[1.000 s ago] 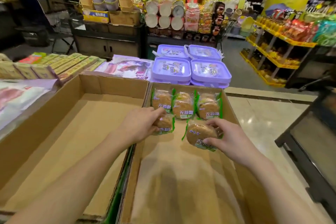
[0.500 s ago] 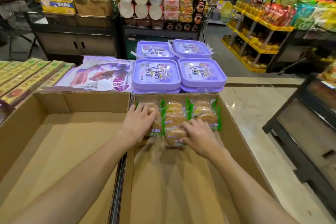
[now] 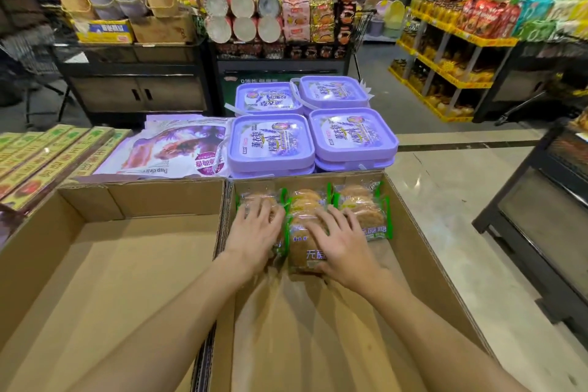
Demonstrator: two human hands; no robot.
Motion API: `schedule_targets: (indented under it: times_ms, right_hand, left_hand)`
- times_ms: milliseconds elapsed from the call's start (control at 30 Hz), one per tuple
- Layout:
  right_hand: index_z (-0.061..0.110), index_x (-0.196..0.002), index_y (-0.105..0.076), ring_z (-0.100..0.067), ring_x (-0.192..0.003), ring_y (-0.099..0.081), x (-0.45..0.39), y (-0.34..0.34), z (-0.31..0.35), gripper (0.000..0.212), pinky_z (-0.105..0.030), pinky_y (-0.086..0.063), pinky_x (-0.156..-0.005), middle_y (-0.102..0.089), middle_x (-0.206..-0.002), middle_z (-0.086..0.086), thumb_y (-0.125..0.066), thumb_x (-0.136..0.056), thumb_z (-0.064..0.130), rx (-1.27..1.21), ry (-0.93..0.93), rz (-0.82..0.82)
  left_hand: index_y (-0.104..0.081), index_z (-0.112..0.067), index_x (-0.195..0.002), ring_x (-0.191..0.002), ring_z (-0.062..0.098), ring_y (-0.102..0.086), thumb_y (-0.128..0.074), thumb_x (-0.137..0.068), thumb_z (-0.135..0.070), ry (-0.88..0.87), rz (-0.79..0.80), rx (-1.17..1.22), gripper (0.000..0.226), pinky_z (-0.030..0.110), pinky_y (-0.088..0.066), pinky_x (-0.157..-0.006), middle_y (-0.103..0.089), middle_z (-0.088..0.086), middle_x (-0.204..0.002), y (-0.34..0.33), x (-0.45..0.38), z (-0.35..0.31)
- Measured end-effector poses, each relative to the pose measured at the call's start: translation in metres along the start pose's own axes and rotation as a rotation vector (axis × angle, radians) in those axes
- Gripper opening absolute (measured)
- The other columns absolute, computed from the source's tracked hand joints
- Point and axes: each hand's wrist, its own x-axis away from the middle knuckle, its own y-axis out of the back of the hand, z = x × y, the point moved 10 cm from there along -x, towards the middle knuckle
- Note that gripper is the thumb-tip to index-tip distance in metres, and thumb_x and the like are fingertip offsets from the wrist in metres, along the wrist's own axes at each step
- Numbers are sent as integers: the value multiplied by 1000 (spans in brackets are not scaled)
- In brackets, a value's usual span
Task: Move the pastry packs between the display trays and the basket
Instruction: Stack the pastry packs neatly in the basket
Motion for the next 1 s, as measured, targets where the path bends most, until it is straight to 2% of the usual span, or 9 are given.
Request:
schedule_targets:
  times_ms: [100, 200, 300, 367, 500, 600, 733, 800, 1000]
  right_hand:
    - [18, -134, -54, -37, -136, -45, -4, 4, -3, 85, -62, -28, -116, -54, -142, -14, -91, -58, 24, 5, -13, -59]
    - [20, -134, -52, -37, -131, -50, -7, 7, -8, 86, -61, -29, -116, -58, -137, -14, -90, -58, 17, -4, -21, -116]
    - [21, -133, -51, -37, -130, -53, -5, 6, -6, 83, -61, -30, -116, -58, -137, -13, -89, -59, 19, -3, -15, -121]
    - [22, -135, -50, -35, -133, -51, -4, 4, -4, 85, -61, -31, -116, -57, -140, -13, -90, -59, 23, -8, -13, -106]
    - [24, -146, -41, -34, -138, -48, 1, 7, -23, 107, -58, -33, -115, -50, -149, -14, -93, -55, 49, -62, -31, -118]
    - [18, -142, -52, -37, -134, -52, 9, 10, -64, 103, -55, -38, -112, -56, -143, -17, -95, -53, 49, -61, -145, -143]
    - [17, -143, -51, -35, -146, -36, 21, 1, -97, 81, -52, -27, -120, -44, -153, -15, -84, -74, 41, -33, -243, -104]
    - [18, -144, -49, -34, -149, -31, 21, -1, -99, 71, -50, -22, -122, -38, -158, -14, -78, -82, 35, -32, -273, -102]
    - [14, -137, -56, -37, -145, -37, 19, -2, -100, 64, -50, -29, -120, -43, -154, -18, -82, -80, 27, -47, -377, -111]
  left_hand:
    - [-15, -9, -153, -151, 37, -20, -69, -89, -25, 21, -11, 3, 85, 51, -21, -121, -22, 21, -160, -1, -1, -5]
    - [-27, -9, -151, -144, 36, -34, -65, -86, -12, 82, -49, 61, 75, 47, -30, -118, -38, 18, -152, 3, 3, 2]
    - [-41, -9, -145, -129, 37, -51, -76, -75, -12, 141, -71, 88, 78, 48, -45, -104, -54, 17, -135, 3, 4, 5]
    - [-46, -8, -143, -124, 38, -54, -80, -68, -11, 160, -72, 78, 82, 48, -48, -98, -58, 18, -130, -1, 2, 4]
    - [-49, -8, -140, -125, 37, -54, -82, -60, -8, 184, -107, 75, 87, 48, -47, -101, -59, 18, -129, 1, 2, 4]
    - [-44, -9, -145, -132, 38, -49, -81, -64, -5, 207, -125, 102, 89, 49, -43, -109, -55, 17, -137, 4, 5, 5]
    - [-7, -11, -159, -152, 36, -17, -64, -84, -5, 197, -89, 126, 94, 47, -16, -124, -22, 18, -162, 6, 15, -8]
    - [4, -12, -160, -155, 34, -8, -61, -89, -7, 204, -68, 129, 96, 46, -11, -126, -11, 17, -167, 7, 19, -12]
    - [-2, -18, -160, -155, 32, -9, -65, -88, -9, 210, -44, 181, 96, 44, -15, -124, -15, 16, -165, 2, 27, -7]
